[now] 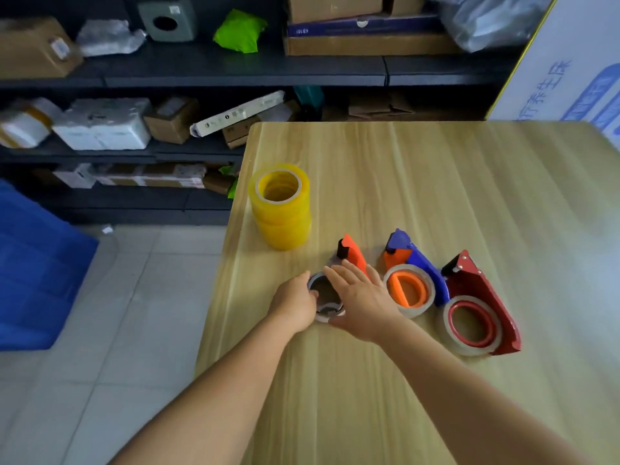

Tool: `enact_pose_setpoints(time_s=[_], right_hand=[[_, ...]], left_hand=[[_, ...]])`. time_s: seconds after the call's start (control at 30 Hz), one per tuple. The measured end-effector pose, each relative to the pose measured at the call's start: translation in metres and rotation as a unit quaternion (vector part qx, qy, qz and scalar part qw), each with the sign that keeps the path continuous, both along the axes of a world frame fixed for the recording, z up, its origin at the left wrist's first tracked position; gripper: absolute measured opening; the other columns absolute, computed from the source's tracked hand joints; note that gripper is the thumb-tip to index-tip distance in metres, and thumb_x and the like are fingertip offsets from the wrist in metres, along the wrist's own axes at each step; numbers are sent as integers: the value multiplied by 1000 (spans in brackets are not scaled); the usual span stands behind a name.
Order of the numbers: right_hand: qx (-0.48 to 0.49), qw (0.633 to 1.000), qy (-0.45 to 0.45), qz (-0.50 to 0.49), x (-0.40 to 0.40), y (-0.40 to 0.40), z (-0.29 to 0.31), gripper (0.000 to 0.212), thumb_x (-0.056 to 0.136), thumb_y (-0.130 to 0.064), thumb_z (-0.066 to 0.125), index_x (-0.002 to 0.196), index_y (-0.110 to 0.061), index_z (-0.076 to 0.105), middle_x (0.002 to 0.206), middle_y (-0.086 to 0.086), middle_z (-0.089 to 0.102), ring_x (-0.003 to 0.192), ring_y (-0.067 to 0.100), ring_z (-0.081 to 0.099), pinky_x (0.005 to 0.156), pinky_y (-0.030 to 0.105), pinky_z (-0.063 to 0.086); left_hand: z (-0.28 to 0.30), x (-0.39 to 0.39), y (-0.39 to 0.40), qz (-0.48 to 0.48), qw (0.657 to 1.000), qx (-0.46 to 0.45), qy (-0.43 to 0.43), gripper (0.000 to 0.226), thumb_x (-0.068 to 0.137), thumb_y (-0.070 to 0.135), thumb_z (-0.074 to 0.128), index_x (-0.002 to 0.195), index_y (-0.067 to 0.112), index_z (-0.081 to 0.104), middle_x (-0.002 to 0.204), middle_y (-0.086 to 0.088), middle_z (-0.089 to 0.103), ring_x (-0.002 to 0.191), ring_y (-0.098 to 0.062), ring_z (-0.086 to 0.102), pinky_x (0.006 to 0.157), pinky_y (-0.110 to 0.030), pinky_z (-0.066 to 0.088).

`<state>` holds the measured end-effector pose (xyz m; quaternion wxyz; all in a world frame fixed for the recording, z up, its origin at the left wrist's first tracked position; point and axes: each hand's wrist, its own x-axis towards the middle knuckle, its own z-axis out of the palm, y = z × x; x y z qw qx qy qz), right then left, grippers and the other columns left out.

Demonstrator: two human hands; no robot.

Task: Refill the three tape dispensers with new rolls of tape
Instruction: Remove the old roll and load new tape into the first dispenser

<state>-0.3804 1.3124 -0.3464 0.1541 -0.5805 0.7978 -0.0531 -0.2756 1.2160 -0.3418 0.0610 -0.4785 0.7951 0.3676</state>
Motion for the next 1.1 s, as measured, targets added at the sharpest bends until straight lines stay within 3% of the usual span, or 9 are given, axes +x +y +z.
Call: enact_pose_setpoints(time_s=[0.1,0.2,0.3,0.47,0.6,0.73,0.8,0.93,1.1], right_hand=[[-24,1000,6,17,-4,0,-4,90,79,-53,65,150,-27,17,154,-5,27,146,17,10,112,39,-8],[-34,999,11,32,-6,0,-6,88,79,-57,62,150,-27,19,153,-7,28,145,15,12,114,40,-6],[-35,999,8,30,-8,4,-7,87,79,-62,57,150,-27,19,153,-7,28,144,14,13,116,42,-2],[-23,999,14,31,-5,1,-10,89,80,-66,54,150,-26,16,154,-3,24,145,18,11,115,42,-6],[-18,999,15,33,-5,0,-11,91,78,-60,61,150,-25,17,150,-2,28,143,20,15,115,46,-3],[-21,999,9,30,-5,-1,-9,90,78,-58,63,149,-24,20,149,-2,31,141,20,20,116,48,4],[-19,999,14,28,-4,-1,-7,90,77,-57,65,148,-24,22,148,-2,32,140,21,23,116,49,7],[-20,999,26,32,-4,0,-6,89,78,-55,66,148,-22,22,147,-1,34,139,22,26,115,47,9],[-20,999,14,24,-5,0,-3,88,80,-54,64,149,-21,20,150,-1,31,140,21,23,116,47,8]], left_hand=[[-3,2,3,41,999,8,35,36,96,19,47,132,24,47,125,-3,60,109,-24,58,84,-31,49],[-5,3,3,65,994,44,69,35,95,17,47,128,28,43,123,-1,58,102,-21,57,76,-27,45],[-5,1,4,64,992,71,85,35,93,13,45,121,35,40,116,0,57,91,-19,59,69,-29,51],[-5,4,0,116,987,59,92,45,92,13,54,134,27,44,130,-1,55,111,-22,56,85,-30,51],[-5,6,-1,116,987,60,91,46,91,19,59,136,21,47,130,-1,57,115,-21,56,84,-26,46],[-3,15,2,58,973,180,129,64,75,34,74,132,31,44,125,6,58,110,-15,55,95,-35,48],[-4,16,3,38,971,196,130,78,66,31,81,133,31,41,124,6,57,111,-16,54,97,-39,47],[-5,12,9,47,982,136,121,75,68,28,81,132,29,43,119,9,57,104,-13,53,86,-27,45],[-3,10,10,83,980,126,126,70,72,20,78,133,27,44,115,8,56,100,-13,52,79,-23,41]])
